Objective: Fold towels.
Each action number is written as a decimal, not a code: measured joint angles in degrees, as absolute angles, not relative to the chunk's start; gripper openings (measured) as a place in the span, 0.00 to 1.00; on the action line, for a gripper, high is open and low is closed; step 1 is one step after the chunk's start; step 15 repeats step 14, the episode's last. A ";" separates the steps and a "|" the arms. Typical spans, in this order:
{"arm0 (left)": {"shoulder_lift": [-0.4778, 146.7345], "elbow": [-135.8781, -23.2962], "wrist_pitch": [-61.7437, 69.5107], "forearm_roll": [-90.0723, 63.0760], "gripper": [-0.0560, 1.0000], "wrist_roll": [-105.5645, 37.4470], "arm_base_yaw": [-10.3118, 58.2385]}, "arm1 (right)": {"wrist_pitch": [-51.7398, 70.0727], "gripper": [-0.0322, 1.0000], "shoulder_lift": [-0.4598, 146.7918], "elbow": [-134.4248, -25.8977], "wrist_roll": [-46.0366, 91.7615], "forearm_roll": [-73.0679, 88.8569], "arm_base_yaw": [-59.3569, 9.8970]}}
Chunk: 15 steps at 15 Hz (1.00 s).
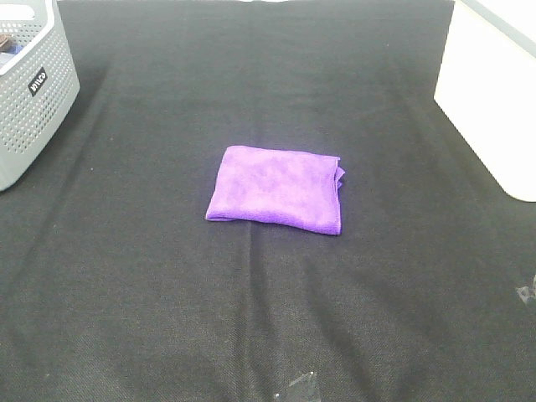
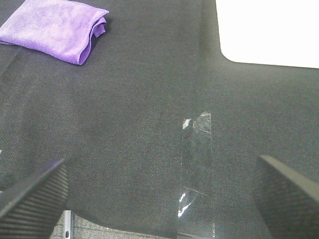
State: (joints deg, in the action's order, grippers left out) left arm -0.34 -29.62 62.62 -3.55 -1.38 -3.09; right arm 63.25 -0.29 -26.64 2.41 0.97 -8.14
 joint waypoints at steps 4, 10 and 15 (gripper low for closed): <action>-0.34 -29.62 62.62 -3.55 0.99 -1.38 -3.09 | 63.25 0.96 -0.29 -26.64 2.41 0.97 -8.14; -0.34 -29.62 62.62 -3.55 0.99 -1.38 -3.09 | 63.25 0.96 -0.29 -26.64 2.35 0.97 -8.14; -0.34 -29.62 62.62 -3.55 0.99 -1.38 -3.09 | 63.25 0.96 -0.29 -26.64 2.35 0.97 -8.14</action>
